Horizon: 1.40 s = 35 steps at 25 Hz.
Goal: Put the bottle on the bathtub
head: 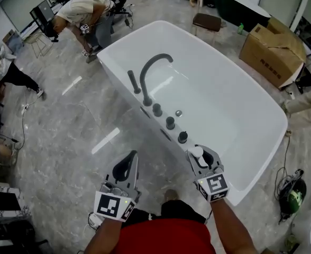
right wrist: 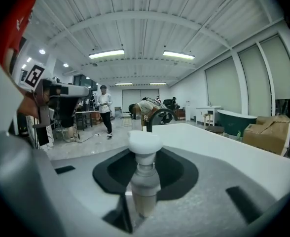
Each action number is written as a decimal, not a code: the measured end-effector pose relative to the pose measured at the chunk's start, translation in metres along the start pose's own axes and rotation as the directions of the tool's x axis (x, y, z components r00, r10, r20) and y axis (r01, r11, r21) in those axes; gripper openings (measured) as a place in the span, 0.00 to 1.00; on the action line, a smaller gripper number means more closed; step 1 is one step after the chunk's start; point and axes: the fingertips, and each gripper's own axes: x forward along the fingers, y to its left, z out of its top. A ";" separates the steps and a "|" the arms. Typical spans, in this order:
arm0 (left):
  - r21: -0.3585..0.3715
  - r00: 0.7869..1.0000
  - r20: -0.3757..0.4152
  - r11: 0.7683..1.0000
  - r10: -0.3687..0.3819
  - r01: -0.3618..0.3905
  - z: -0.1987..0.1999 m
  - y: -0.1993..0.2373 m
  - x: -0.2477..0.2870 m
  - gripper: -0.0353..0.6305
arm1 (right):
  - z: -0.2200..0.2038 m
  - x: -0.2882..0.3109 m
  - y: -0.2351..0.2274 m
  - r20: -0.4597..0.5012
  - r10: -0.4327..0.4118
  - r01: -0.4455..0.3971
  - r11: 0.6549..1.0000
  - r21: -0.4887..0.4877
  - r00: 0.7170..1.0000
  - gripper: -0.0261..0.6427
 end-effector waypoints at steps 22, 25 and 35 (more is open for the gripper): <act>0.006 0.996 -0.078 0.999 -0.033 0.033 -0.026 0.018 0.048 0.07 | -0.089 0.059 -0.039 -0.148 -0.019 0.018 1.000 -0.005 0.989 0.20; 0.003 0.996 -0.079 0.999 -0.037 0.038 -0.026 0.017 0.046 0.07 | -0.089 0.059 -0.038 -0.152 -0.022 0.017 0.999 -0.031 0.988 0.21; -0.010 0.996 -0.076 0.999 -0.054 0.053 -0.026 0.009 0.036 0.07 | -0.081 0.047 -0.034 -0.156 -0.025 0.017 0.999 -0.052 0.987 0.39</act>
